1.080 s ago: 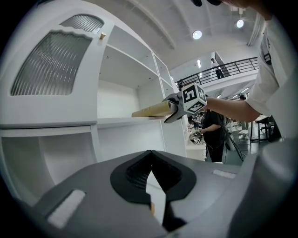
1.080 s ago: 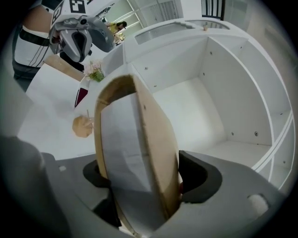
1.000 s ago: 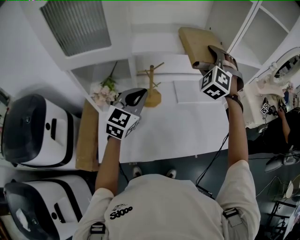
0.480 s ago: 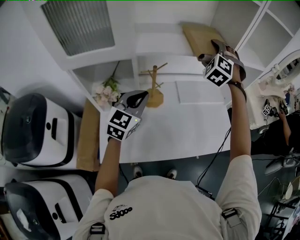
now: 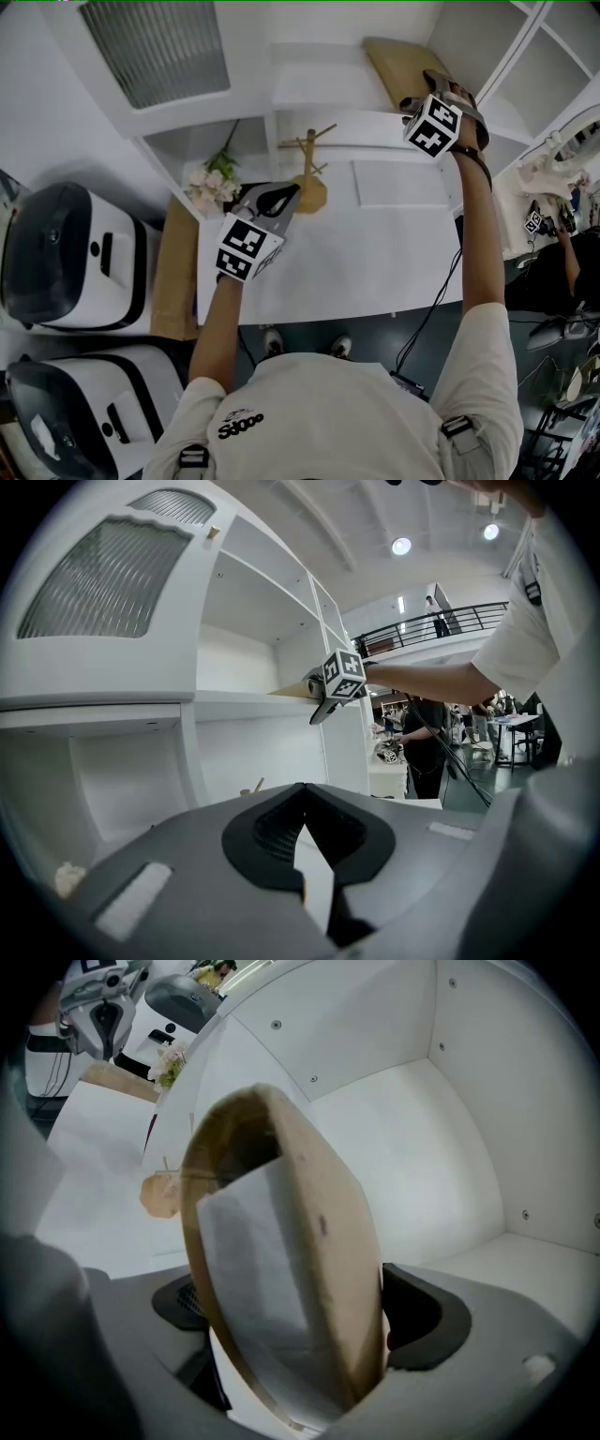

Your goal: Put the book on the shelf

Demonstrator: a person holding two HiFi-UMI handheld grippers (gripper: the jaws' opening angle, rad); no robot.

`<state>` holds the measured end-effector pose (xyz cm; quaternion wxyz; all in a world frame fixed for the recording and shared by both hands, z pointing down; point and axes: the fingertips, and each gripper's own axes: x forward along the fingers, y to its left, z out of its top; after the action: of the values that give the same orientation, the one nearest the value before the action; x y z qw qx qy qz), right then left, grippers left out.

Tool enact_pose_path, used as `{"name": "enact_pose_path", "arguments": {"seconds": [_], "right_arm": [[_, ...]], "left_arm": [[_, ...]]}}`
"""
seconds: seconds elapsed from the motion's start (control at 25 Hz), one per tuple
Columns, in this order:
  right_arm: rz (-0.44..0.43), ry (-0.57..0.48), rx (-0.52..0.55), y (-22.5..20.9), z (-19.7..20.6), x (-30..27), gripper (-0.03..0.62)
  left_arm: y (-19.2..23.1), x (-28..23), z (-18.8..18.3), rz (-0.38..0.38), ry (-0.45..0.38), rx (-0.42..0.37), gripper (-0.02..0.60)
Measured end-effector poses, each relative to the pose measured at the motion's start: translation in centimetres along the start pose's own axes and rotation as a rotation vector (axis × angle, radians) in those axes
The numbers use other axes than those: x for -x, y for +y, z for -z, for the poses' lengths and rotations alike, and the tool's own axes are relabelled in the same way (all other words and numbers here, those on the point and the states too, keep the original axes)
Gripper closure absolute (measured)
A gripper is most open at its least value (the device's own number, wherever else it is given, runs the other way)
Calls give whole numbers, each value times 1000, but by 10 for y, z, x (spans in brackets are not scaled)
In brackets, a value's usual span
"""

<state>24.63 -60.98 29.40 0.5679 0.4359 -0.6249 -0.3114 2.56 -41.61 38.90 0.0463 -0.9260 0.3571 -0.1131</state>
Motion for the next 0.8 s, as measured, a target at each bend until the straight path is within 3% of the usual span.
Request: {"name": "enact_pose_path", "arguments": {"seconds": [0.4, 0.8], "right_arm": [[4, 5, 22, -3, -3, -7, 46], [169, -136, -83, 0, -4, 62, 46]], "left_arm": [[-3, 10, 1, -29, 8, 2, 561], [-6, 20, -22, -46, -23, -31, 561]]}}
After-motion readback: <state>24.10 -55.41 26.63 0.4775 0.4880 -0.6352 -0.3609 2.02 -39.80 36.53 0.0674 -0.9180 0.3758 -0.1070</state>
